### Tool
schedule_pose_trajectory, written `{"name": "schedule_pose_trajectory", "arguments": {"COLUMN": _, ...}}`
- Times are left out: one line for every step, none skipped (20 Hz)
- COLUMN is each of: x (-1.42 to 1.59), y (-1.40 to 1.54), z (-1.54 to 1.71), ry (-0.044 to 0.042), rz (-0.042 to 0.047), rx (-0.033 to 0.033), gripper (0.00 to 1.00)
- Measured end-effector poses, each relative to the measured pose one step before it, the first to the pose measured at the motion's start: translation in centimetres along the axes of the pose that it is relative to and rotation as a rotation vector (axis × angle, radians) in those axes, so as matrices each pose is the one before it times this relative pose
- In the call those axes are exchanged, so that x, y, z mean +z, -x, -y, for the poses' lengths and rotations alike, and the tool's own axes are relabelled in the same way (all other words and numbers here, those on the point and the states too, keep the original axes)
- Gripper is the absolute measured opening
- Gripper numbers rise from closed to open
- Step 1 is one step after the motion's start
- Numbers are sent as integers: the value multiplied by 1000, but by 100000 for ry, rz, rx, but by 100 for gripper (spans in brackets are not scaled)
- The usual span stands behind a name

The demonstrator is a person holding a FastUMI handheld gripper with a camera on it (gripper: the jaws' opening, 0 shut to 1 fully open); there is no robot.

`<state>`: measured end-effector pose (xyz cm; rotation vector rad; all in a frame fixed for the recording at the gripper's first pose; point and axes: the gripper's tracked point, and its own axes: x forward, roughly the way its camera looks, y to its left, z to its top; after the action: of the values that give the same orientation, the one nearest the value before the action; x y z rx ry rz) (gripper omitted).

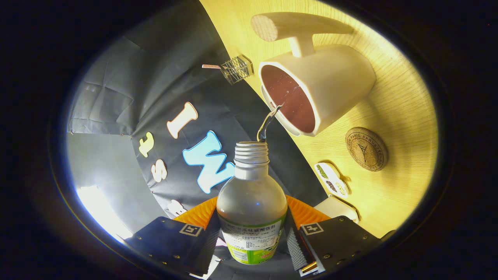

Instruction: Take the bottle from table, then pour the juice into the cup, finally place the bottle on the coaster

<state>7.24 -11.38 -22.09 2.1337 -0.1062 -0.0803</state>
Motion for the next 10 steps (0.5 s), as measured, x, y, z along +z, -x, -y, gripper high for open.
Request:
{"name": "schedule_pose_trajectory", "arguments": {"x": 112, "y": 49, "z": -268, "ry": -798, "rz": 687, "rx": 278, "gripper": 77}}
{"name": "schedule_pose_trajectory", "arguments": {"x": 47, "y": -3, "z": -108, "ry": -1065, "rz": 397, "rx": 10, "gripper": 77}}
{"name": "schedule_pose_trajectory", "arguments": {"x": 53, "y": 24, "z": -35, "ry": -969, "rz": 384, "rx": -191, "gripper": 77}}
{"name": "schedule_pose_trajectory", "arguments": {"x": -44, "y": -52, "z": 18, "ry": -664, "rz": 81, "rx": -371, "gripper": 77}}
{"name": "schedule_pose_trajectory", "arguments": {"x": -61, "y": -104, "z": -104, "ry": -271, "rz": -4, "rx": 45, "gripper": 77}}
{"name": "schedule_pose_trajectory", "arguments": {"x": -87, "y": 35, "z": -139, "ry": 152, "rz": -249, "rx": 256, "gripper": 77}}
{"name": "schedule_pose_trajectory", "arguments": {"x": -20, "y": -46, "z": 6, "ry": 331, "rz": -124, "rx": -343, "gripper": 77}}
{"name": "schedule_pose_trajectory", "arguments": {"x": 87, "y": -74, "z": 35, "ry": 122, "rz": 33, "rx": -222, "gripper": 77}}
{"name": "schedule_pose_trajectory", "arguments": {"x": 37, "y": 31, "z": -137, "ry": -340, "rz": -52, "rx": 155, "gripper": 77}}
{"name": "schedule_pose_trajectory", "arguments": {"x": -1, "y": 22, "z": -62, "ry": -520, "rz": -107, "rx": 222, "gripper": 77}}
